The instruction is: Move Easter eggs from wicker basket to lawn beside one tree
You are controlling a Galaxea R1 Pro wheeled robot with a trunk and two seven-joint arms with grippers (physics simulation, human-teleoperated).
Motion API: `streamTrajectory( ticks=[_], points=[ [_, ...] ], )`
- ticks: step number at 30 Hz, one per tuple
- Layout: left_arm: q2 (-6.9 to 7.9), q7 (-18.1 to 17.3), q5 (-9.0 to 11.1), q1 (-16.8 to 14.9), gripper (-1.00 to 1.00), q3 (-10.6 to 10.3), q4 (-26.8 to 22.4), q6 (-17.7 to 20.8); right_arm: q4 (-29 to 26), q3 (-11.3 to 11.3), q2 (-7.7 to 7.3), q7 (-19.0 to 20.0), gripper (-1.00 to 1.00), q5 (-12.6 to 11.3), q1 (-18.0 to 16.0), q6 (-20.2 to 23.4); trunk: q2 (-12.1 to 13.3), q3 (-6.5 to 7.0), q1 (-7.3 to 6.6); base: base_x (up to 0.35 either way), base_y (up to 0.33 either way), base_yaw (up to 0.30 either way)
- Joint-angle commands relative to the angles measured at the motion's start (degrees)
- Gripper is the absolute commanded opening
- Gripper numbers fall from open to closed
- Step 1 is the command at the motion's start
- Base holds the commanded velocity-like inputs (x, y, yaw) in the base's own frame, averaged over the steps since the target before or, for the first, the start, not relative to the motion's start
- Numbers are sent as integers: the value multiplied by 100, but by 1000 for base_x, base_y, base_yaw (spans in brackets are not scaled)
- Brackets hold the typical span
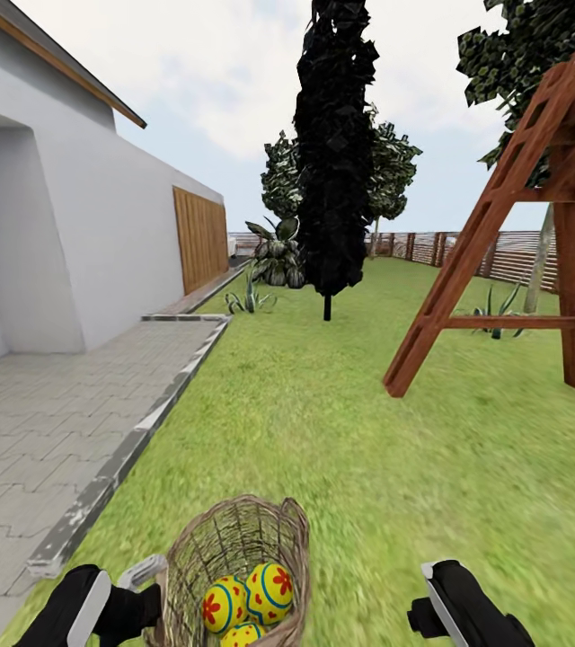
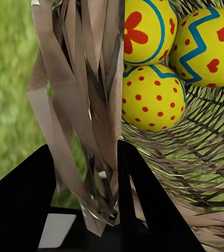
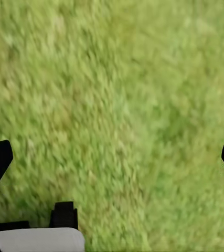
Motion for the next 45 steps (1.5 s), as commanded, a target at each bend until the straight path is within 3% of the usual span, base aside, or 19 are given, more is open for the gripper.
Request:
streamTrajectory(
  ticks=[1, 45],
  points=[
    [-4, -44, 74, -5, -100, 17, -4, 27, -6, 28, -6, -30, 100, -15, -4, 27, -4, -7, 3, 344, 0, 0],
    [-7, -44, 74, -5, -100, 8, -6, 27, -6, 28, -7, -29, 100, -23, -4, 18, -4, -7, 3, 344, 0, -12]
  ],
)
